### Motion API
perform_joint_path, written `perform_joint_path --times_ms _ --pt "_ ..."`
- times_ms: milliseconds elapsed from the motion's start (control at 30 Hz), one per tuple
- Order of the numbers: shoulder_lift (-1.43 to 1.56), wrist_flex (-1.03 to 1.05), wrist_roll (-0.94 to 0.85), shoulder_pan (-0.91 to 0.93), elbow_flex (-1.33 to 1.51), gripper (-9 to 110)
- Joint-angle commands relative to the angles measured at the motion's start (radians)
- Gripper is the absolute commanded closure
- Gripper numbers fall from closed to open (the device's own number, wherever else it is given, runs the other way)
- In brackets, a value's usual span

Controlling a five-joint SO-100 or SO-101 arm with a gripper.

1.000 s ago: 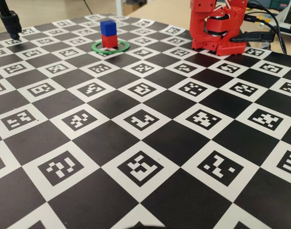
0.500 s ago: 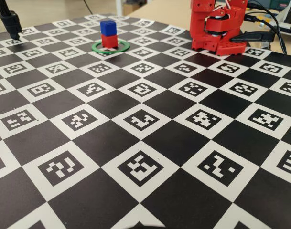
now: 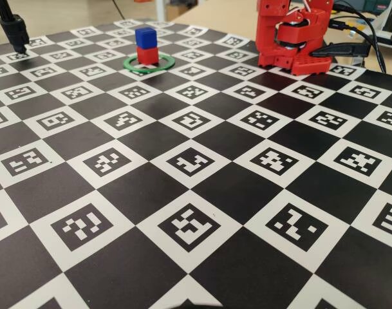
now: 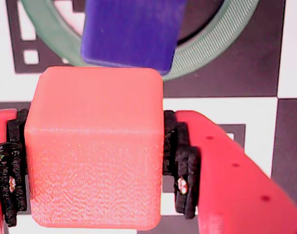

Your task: Grab the red cube then put it in the green circle then put the blue cube on top and finally the orange cube on top

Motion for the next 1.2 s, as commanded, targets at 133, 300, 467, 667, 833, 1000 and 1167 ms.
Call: perform_joint_path --times_ms 133,300,467,667,833,1000,1167 --pt "0.063 -0.077 0.005 0.021 0.044 102" --pt "0.063 -0.115 0.006 0.020 0.081 102" --pt "0.063 -0.158 0.005 0.021 0.124 102" --pt "0.060 -0.190 0.002 0.021 0.169 102" --pt "0.058 -0.202 -0.002 0.023 0.186 102" --pt "0.057 -0.219 -0.006 0.028 0.207 102" --pt "0.055 -0.225 -0.012 0.032 0.215 102"
